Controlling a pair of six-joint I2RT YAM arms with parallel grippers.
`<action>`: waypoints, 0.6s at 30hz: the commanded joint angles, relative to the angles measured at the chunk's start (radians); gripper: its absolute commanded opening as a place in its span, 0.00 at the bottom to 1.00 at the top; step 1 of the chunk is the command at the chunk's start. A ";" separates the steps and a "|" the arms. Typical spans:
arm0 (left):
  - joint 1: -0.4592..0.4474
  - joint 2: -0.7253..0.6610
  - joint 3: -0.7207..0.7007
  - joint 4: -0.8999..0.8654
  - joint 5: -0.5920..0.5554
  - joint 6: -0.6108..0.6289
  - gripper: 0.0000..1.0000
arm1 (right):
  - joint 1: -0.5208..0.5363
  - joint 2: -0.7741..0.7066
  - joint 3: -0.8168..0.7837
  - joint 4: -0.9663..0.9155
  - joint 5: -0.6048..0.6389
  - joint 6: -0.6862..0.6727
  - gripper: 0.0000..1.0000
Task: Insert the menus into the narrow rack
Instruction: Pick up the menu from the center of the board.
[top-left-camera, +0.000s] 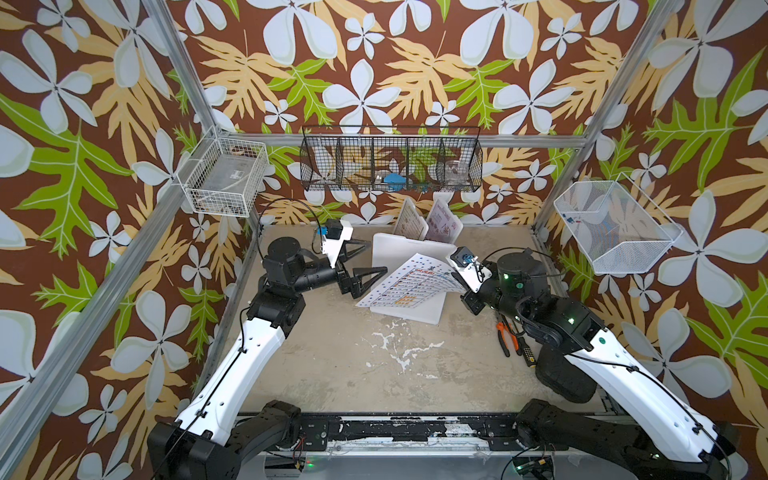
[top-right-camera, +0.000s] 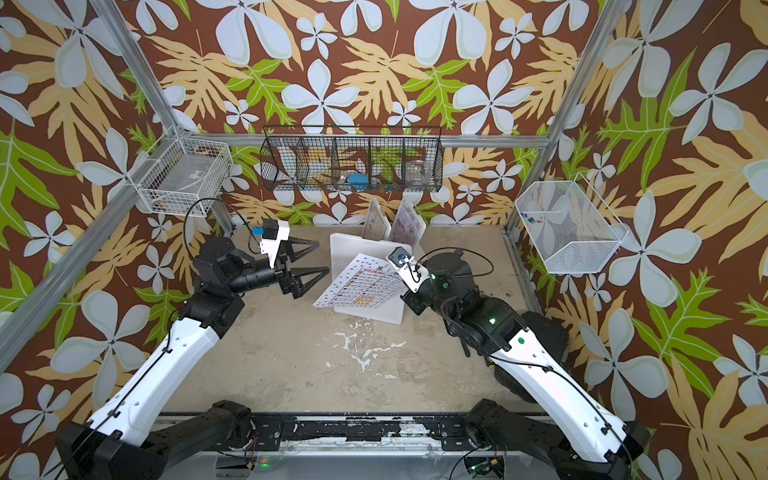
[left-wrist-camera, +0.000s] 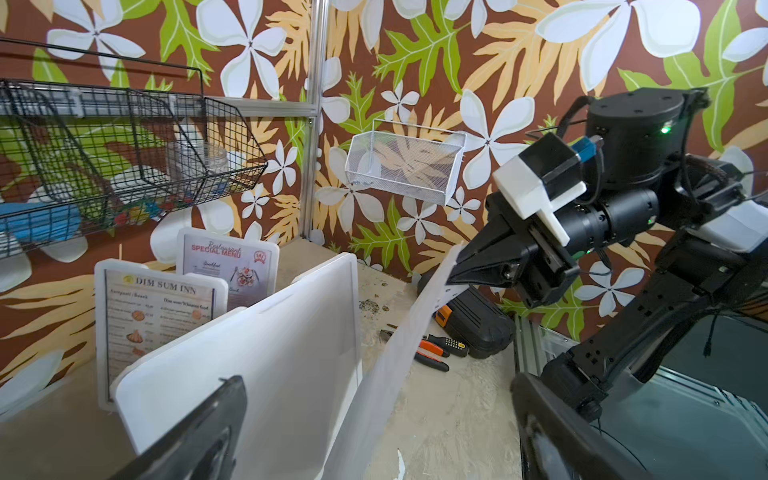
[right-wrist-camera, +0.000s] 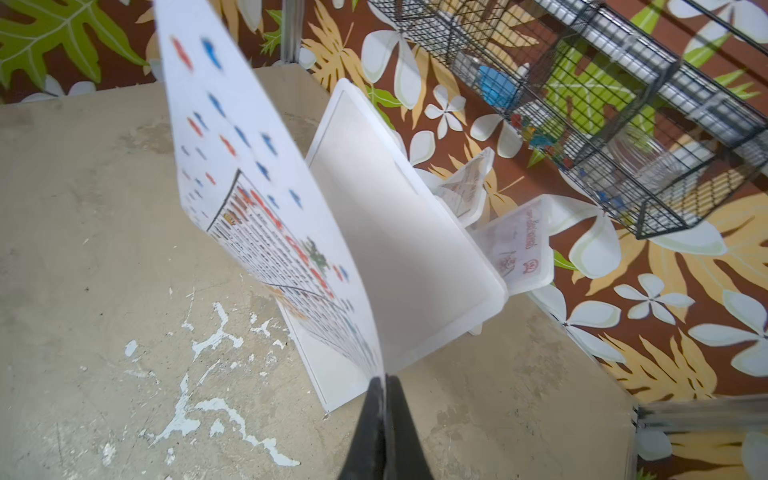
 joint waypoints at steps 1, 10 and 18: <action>-0.026 0.001 0.005 0.011 0.071 0.045 1.00 | 0.000 0.016 0.021 -0.045 -0.108 -0.037 0.00; -0.112 0.043 0.021 -0.124 0.003 0.153 0.92 | 0.000 0.028 0.031 -0.055 -0.137 -0.040 0.00; -0.153 0.096 0.056 -0.200 -0.016 0.223 0.72 | 0.000 0.028 0.034 -0.084 -0.136 -0.060 0.00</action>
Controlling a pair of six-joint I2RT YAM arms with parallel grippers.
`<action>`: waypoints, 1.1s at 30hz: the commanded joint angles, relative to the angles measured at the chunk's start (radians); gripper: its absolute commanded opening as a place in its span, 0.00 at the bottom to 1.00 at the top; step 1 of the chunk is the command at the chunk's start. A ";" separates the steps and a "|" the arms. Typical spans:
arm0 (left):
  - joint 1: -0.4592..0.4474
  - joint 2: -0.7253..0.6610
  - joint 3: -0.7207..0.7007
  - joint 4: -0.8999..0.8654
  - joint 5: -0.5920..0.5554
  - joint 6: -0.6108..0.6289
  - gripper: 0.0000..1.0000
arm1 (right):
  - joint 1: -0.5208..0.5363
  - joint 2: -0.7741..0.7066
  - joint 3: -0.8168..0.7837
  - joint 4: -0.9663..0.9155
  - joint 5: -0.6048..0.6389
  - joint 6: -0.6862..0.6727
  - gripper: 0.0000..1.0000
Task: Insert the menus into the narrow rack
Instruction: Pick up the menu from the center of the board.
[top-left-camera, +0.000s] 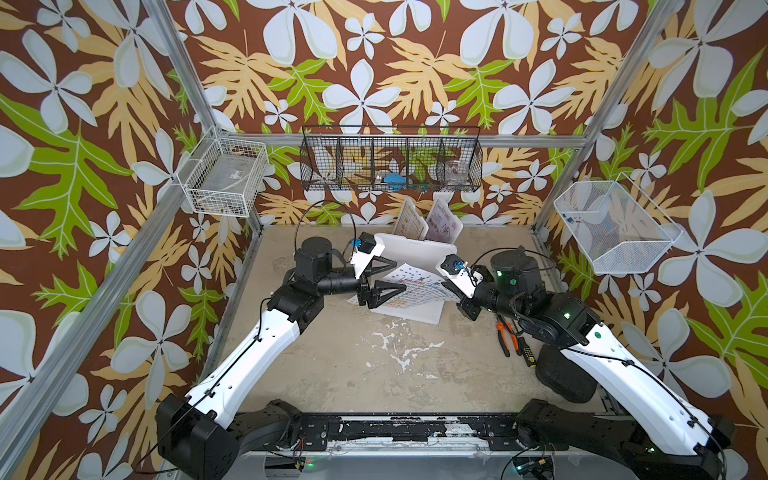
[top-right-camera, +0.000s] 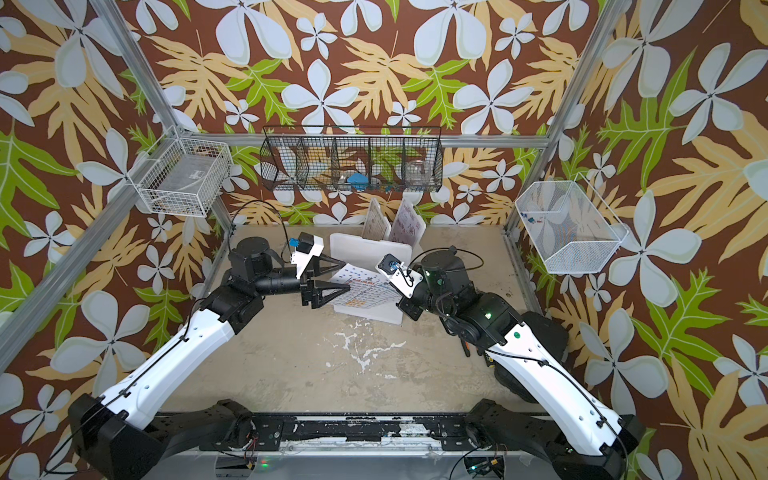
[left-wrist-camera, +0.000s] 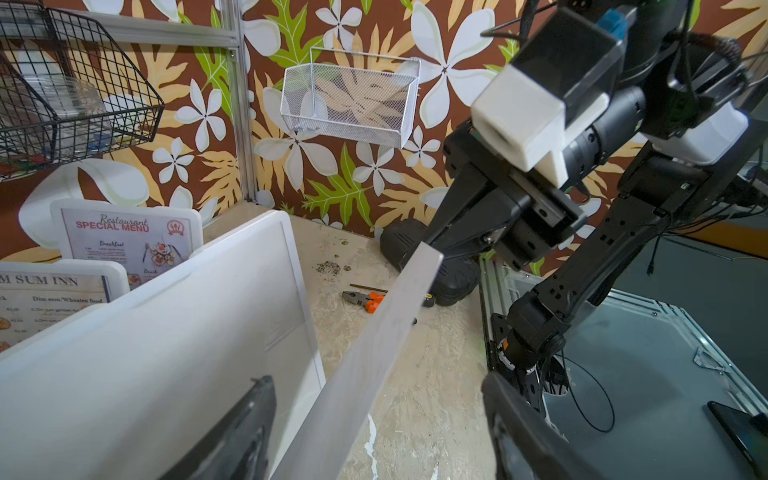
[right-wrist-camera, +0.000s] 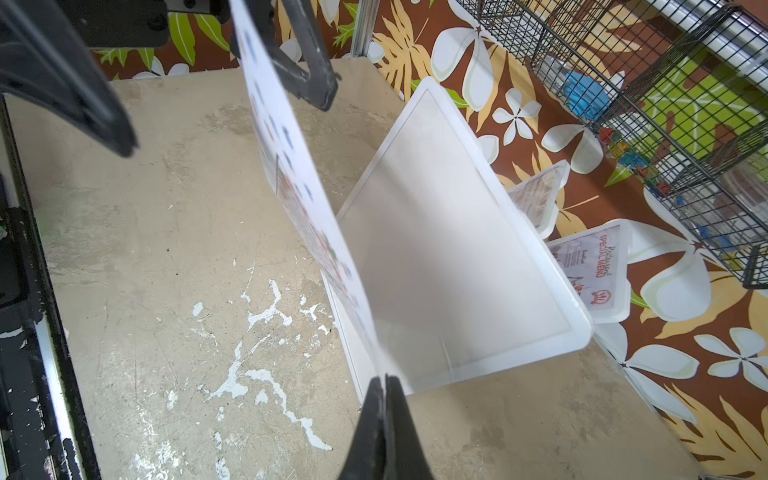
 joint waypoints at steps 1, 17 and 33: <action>-0.003 0.004 0.015 -0.038 -0.008 0.053 0.68 | -0.001 -0.001 0.005 -0.022 0.003 -0.013 0.00; -0.017 -0.001 0.012 -0.117 -0.078 0.126 0.29 | -0.001 0.025 0.077 -0.115 -0.016 0.001 0.00; -0.018 -0.020 0.021 -0.137 -0.089 0.140 0.00 | -0.004 0.004 0.072 -0.086 -0.047 0.029 0.18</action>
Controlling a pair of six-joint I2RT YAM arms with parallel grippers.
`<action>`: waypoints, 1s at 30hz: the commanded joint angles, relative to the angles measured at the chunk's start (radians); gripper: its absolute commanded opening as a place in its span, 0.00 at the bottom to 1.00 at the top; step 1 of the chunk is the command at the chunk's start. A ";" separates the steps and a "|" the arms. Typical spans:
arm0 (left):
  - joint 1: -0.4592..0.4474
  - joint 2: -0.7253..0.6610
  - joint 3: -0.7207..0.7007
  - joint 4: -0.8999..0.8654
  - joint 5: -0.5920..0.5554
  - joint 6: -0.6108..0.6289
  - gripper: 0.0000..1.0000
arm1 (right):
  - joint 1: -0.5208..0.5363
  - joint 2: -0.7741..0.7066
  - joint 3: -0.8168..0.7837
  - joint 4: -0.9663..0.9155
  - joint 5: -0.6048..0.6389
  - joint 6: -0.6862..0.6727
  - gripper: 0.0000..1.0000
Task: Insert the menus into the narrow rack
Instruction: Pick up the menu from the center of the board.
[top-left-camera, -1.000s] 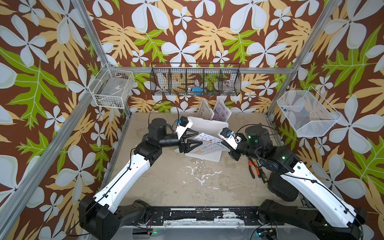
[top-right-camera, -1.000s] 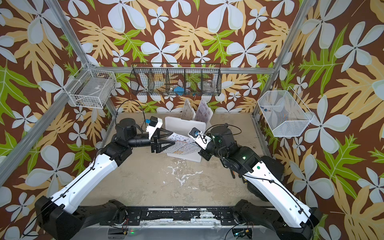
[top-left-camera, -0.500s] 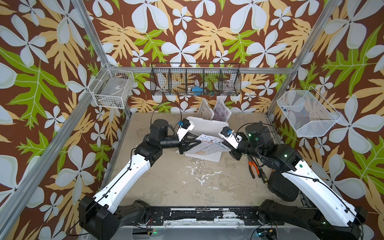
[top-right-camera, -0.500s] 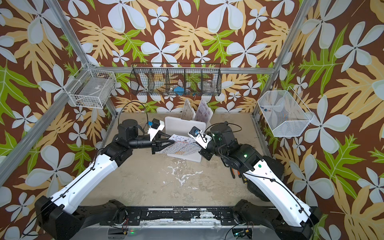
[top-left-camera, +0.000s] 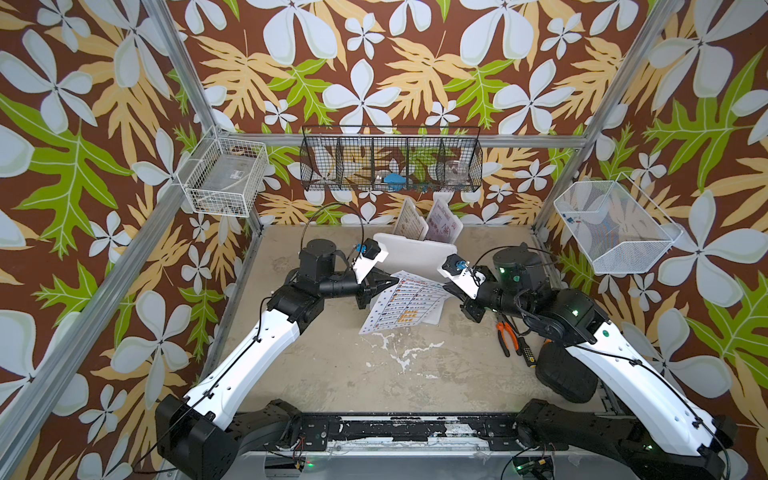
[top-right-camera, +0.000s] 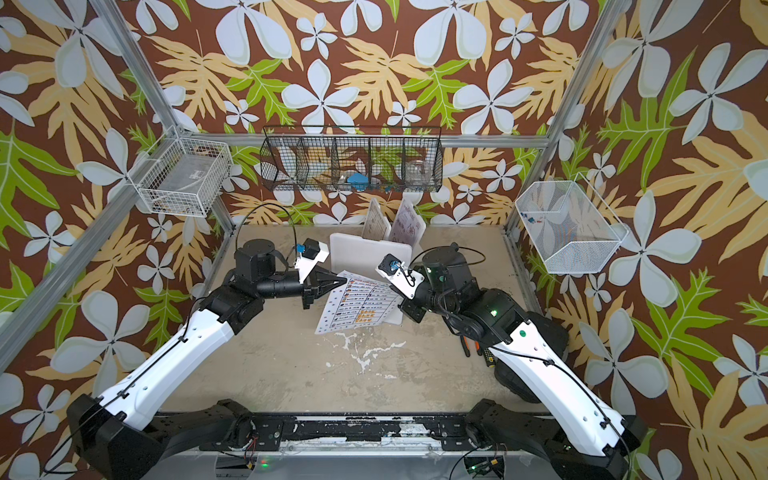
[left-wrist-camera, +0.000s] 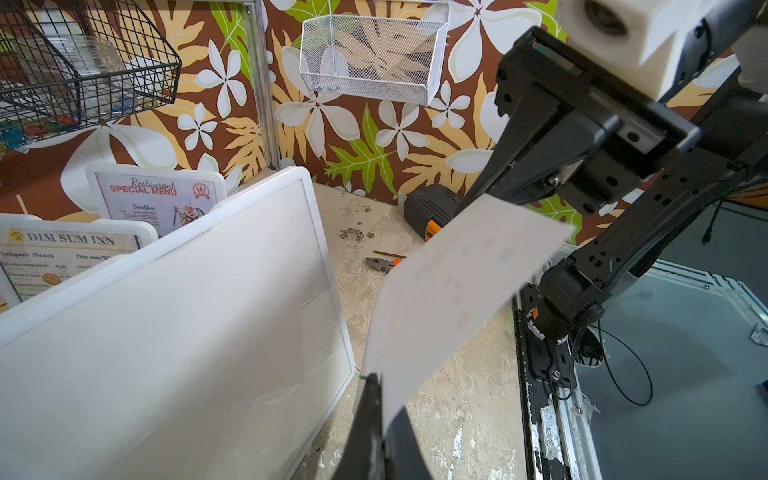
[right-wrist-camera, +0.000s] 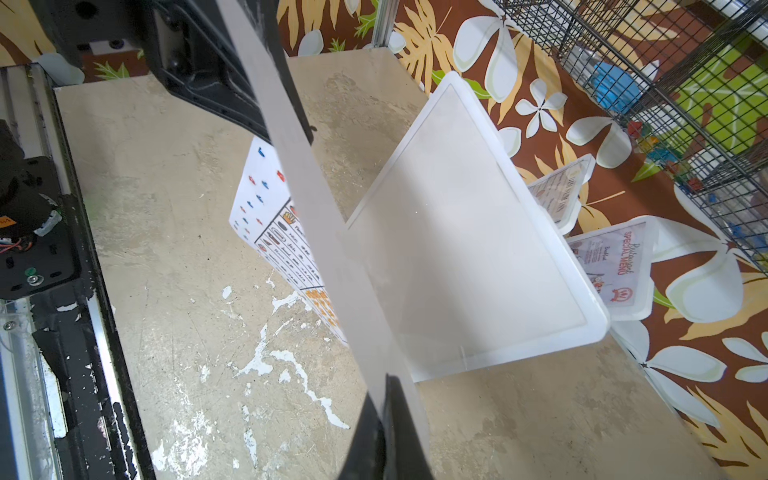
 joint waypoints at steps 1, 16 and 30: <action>-0.002 -0.013 0.013 0.004 0.002 -0.001 0.00 | -0.012 -0.013 -0.009 0.033 -0.011 0.036 0.37; 0.003 -0.046 0.118 0.057 0.011 -0.152 0.00 | -0.515 -0.278 -0.530 0.935 -0.693 0.508 0.94; 0.003 -0.051 0.392 -0.231 -0.037 0.041 0.00 | -0.515 -0.078 -0.539 1.336 -1.038 0.715 0.81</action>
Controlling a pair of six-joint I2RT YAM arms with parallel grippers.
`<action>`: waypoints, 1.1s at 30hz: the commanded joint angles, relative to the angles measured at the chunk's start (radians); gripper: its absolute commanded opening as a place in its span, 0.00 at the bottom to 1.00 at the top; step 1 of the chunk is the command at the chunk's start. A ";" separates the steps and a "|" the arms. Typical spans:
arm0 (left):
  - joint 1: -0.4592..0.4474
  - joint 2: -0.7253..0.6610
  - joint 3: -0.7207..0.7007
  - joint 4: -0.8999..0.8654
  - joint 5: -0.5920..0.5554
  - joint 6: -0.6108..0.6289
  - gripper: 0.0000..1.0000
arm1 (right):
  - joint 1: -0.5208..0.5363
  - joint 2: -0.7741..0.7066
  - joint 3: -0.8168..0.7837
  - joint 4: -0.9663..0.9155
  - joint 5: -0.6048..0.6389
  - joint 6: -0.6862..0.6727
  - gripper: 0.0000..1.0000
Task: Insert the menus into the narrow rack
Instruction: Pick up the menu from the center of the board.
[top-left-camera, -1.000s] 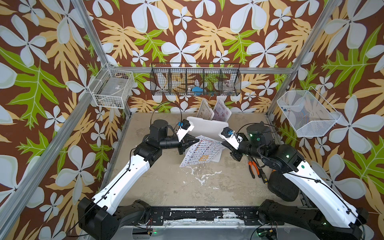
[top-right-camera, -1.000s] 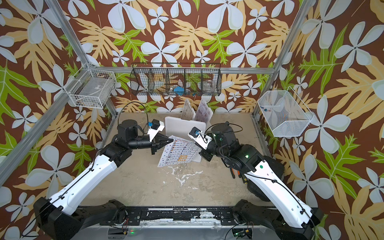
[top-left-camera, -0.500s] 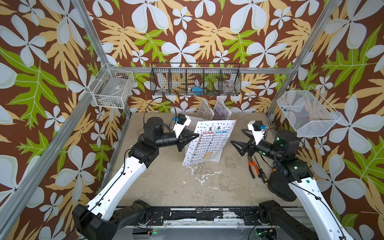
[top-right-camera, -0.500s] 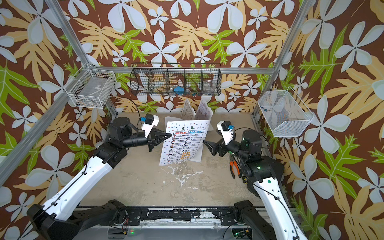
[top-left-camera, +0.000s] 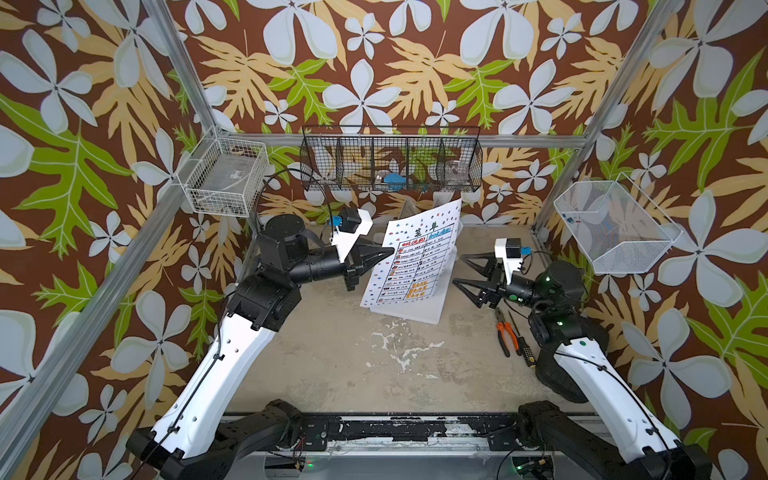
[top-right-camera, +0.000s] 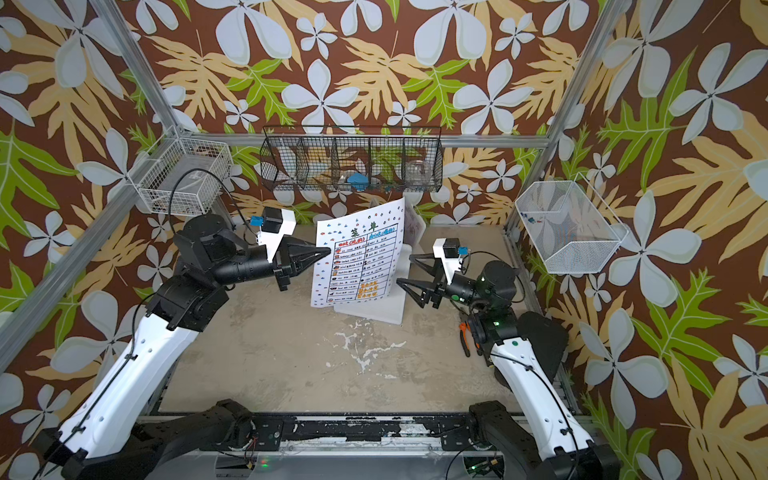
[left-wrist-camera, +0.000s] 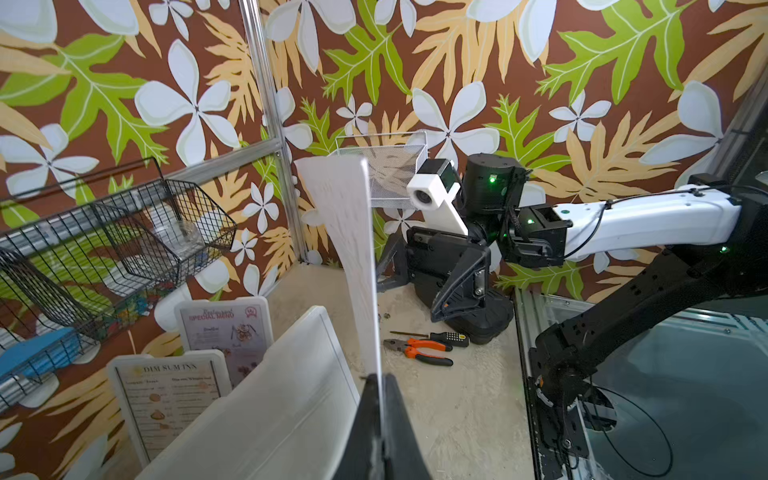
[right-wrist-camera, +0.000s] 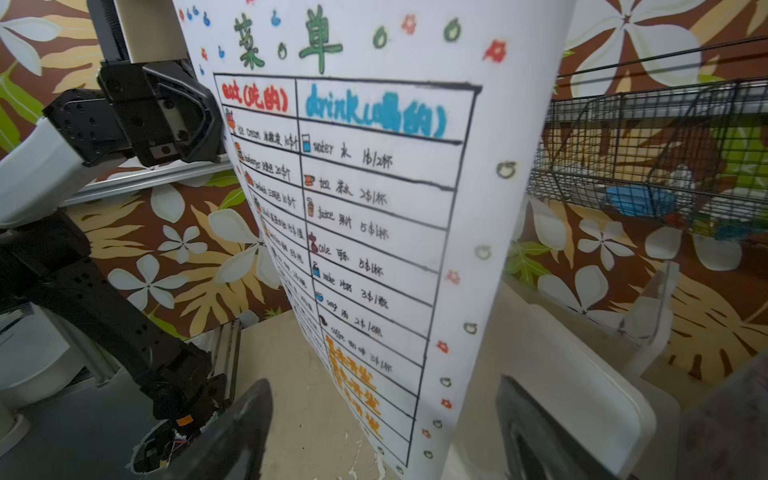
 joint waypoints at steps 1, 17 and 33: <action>0.000 -0.006 0.035 -0.081 -0.022 0.068 0.00 | 0.002 0.038 0.016 0.205 -0.151 0.103 0.79; 0.001 -0.062 0.067 -0.099 -0.031 0.085 0.00 | 0.068 0.214 0.113 0.269 -0.200 0.132 0.72; 0.001 -0.070 0.061 -0.075 -0.124 0.069 0.00 | 0.102 0.213 0.008 0.716 -0.270 0.460 0.44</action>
